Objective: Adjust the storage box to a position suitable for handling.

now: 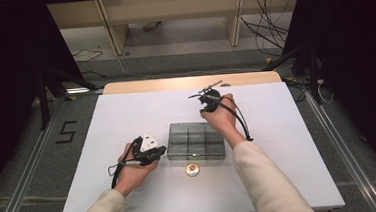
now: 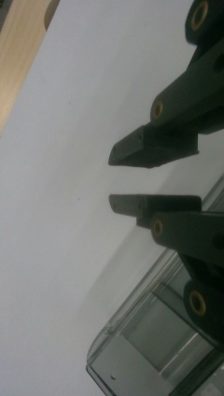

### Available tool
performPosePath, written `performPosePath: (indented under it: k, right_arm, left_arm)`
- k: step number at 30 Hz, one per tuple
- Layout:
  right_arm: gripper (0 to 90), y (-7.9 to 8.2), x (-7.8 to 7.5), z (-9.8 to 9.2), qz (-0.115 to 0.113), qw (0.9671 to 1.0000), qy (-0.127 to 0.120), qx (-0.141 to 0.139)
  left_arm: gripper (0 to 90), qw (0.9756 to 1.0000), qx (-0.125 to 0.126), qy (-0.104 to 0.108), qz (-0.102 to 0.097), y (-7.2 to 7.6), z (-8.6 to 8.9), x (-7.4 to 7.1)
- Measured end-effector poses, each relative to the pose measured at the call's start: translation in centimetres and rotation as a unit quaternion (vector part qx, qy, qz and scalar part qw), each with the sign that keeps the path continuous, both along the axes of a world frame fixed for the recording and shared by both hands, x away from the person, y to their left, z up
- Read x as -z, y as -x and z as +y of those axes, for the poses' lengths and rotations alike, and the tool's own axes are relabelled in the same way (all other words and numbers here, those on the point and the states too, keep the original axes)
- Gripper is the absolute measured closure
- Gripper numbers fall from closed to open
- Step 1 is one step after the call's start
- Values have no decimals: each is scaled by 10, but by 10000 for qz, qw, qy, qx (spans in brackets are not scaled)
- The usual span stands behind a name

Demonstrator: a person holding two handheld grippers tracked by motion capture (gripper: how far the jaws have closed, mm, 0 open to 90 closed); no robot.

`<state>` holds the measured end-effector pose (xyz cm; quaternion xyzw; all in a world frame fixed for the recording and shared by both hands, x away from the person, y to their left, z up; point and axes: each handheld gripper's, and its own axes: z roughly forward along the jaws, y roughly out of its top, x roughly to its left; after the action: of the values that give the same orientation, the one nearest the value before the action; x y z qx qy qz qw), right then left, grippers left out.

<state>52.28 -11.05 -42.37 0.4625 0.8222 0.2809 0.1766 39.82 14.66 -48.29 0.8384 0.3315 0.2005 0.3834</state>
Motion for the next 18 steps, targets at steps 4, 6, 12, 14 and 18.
performPosePath:
  k: [4, 6, 12, 14, 18]
  right_arm:
    - [661, 13, -2, -20, -132, 9997, -199, 5]
    - [612, 26, -1, -39, -226, 9988, -409, 169]
    - [524, 56, 4, -77, -324, 9969, -651, 313]
    - [513, 62, 6, -82, -318, 9970, -649, 289]
    - [494, 83, 14, -96, -390, 9962, -733, 264]
  left_arm:
    - [829, 9998, -39, 178, -27, 6, 4, -1]
    - [806, 9998, -53, 211, -30, 12, 7, -3]
    - [682, 9989, -76, 433, -129, 21, 13, -5]
    - [656, 9986, -58, 500, -139, 23, 15, -5]
    - [573, 9983, -85, 571, -67, 29, 17, -3]
